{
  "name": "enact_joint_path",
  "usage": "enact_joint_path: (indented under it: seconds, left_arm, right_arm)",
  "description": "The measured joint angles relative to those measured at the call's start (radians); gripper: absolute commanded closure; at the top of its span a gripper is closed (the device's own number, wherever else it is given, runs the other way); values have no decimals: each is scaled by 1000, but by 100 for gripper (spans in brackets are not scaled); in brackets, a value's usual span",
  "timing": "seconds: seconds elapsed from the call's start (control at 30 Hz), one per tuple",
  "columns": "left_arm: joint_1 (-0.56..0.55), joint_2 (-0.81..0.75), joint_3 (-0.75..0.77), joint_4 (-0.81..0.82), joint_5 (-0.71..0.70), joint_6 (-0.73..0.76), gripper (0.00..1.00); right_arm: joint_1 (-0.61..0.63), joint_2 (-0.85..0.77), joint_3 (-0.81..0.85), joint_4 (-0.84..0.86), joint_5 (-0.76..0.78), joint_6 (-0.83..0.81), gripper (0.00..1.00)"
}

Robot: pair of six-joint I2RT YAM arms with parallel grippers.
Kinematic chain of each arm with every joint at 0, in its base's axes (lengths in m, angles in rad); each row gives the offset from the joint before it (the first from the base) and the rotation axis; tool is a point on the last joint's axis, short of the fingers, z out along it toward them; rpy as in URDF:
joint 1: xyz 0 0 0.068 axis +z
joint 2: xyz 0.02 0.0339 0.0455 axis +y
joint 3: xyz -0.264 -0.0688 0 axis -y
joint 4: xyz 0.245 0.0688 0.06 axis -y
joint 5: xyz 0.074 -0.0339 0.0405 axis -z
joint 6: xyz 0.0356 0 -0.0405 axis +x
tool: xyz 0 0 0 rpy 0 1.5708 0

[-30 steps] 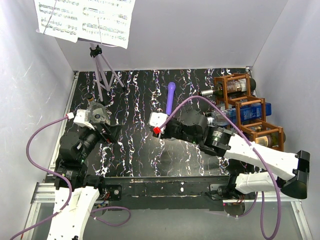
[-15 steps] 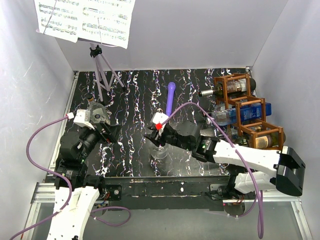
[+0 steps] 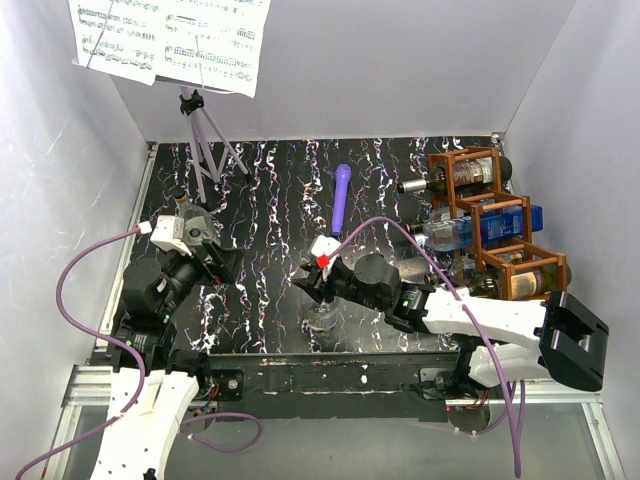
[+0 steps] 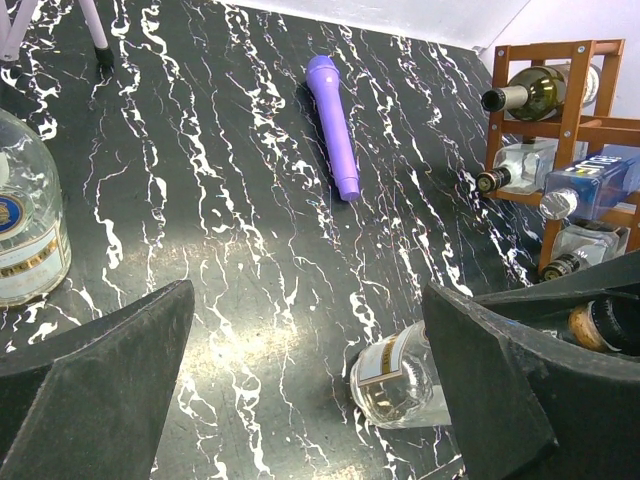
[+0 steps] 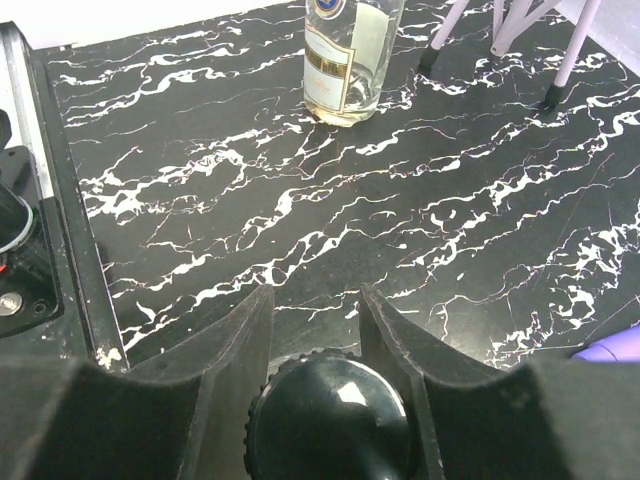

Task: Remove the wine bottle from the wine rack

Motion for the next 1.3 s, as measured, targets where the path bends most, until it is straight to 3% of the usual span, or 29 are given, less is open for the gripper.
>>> enact_joint_path:
  seconds: [0.07,0.37,0.43,0.53,0.8,0.93,1.1,1.3]
  left_arm:
    - [0,2,0,0,2,0,2]
    - [0,4,0,0,13,0,2]
    - [0,4,0,0,16,0,2]
    - [0,5,0,1,41,0,2]
    - [-5,91,62,-4,210,2,2]
    - [-34,95,91,-3,267,8,2]
    - [-171,98,104,2,235,21,3]
    - [-505,184,104,27,15,27,4]
  right_arm:
    - [0,0,-10,10,5,6,49]
    - [0,-94,-13,140,13,23,39]
    - [0,-105,-9,138,18,31,33]
    - [0,-125,26,71,45,82,21]
    - [0,-255,257,-292,172,305,19]
    - [0,-332,281,-415,211,379,18]
    - [0,-405,262,-499,255,398,18]
    - [0,-469,240,-544,312,395,18]
